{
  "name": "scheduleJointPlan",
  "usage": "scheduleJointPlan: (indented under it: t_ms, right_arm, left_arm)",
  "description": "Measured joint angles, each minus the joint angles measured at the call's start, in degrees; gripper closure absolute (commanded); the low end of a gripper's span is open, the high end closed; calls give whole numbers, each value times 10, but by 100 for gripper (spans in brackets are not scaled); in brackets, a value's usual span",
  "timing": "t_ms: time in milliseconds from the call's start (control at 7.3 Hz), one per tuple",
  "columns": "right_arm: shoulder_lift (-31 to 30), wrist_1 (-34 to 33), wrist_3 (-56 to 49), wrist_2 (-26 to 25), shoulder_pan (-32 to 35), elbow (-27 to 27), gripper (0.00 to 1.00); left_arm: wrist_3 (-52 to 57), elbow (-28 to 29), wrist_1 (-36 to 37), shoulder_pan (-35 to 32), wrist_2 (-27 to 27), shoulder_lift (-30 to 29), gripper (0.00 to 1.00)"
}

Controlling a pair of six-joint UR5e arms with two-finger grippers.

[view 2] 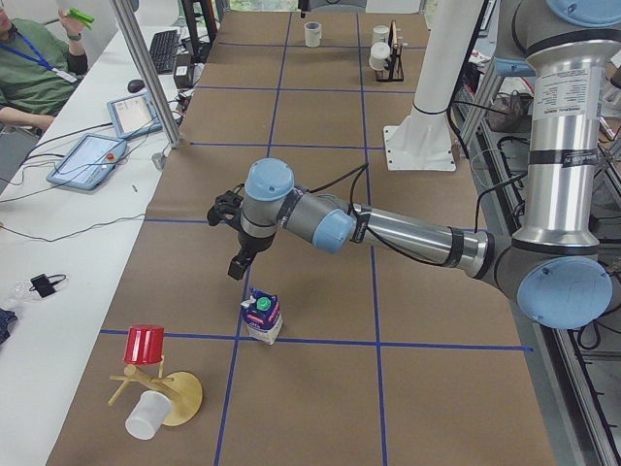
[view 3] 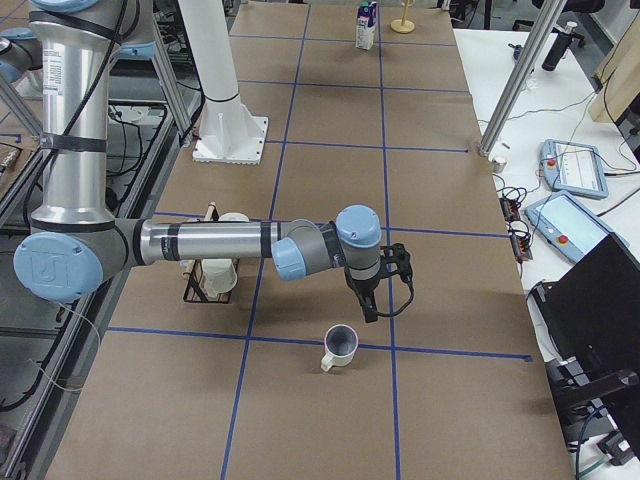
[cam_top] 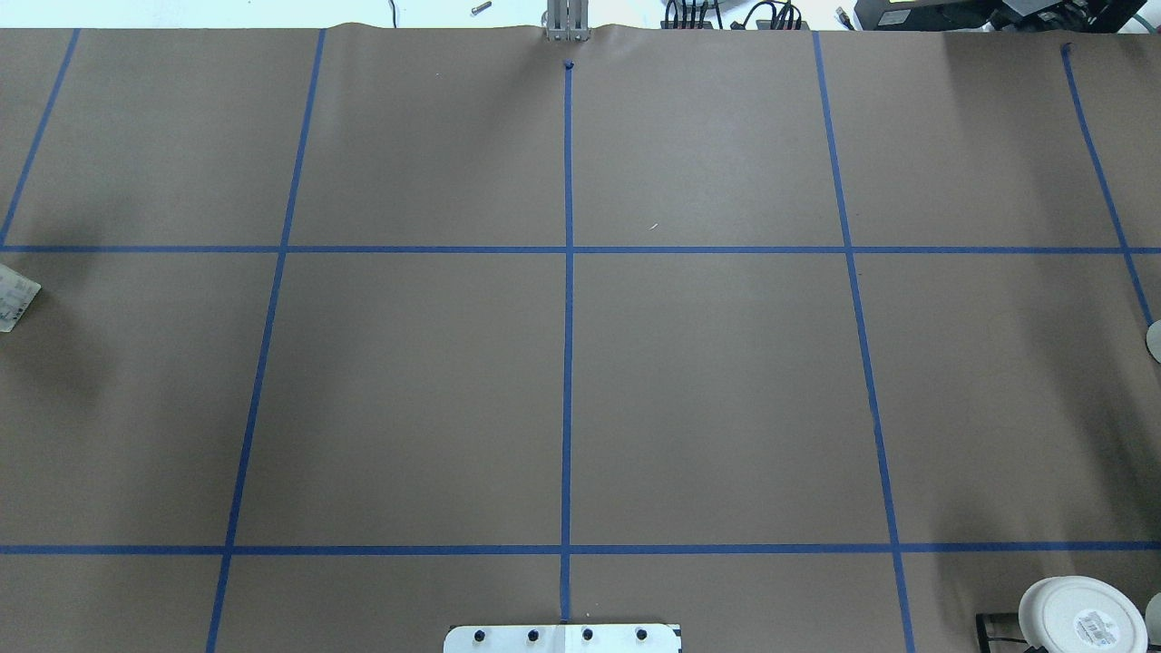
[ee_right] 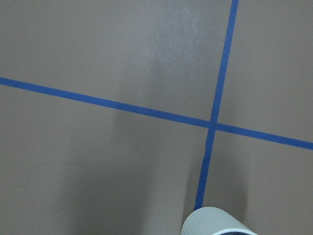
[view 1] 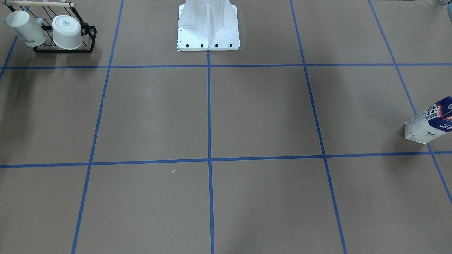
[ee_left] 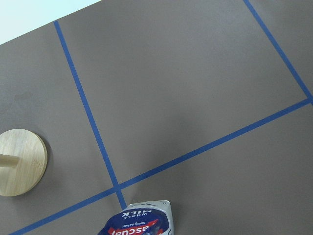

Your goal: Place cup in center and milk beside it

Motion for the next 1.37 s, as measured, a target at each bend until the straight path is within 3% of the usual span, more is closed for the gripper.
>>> scheduleJointPlan:
  t_ms: [274, 411, 548, 685, 1370]
  right_arm:
    - [-21, 39, 17, -35, -37, -12, 38]
    - [-25, 43, 13, -49, -47, -18, 54]
    - [-33, 45, 5, -58, -51, -22, 88]
    - [-41, 45, -2, -66, -53, -24, 100]
    - [-29, 43, -9, -67, -54, -7, 100]
  left_arm:
    - [0, 0, -1, 0, 0, -2, 2]
    - [0, -1, -2, 0, 0, -3, 2]
    - [0, -1, -2, 0, 0, -3, 2]
    - [0, -1, -2, 0, 0, -4, 2]
    - [0, 1, -2, 0, 0, -4, 2]
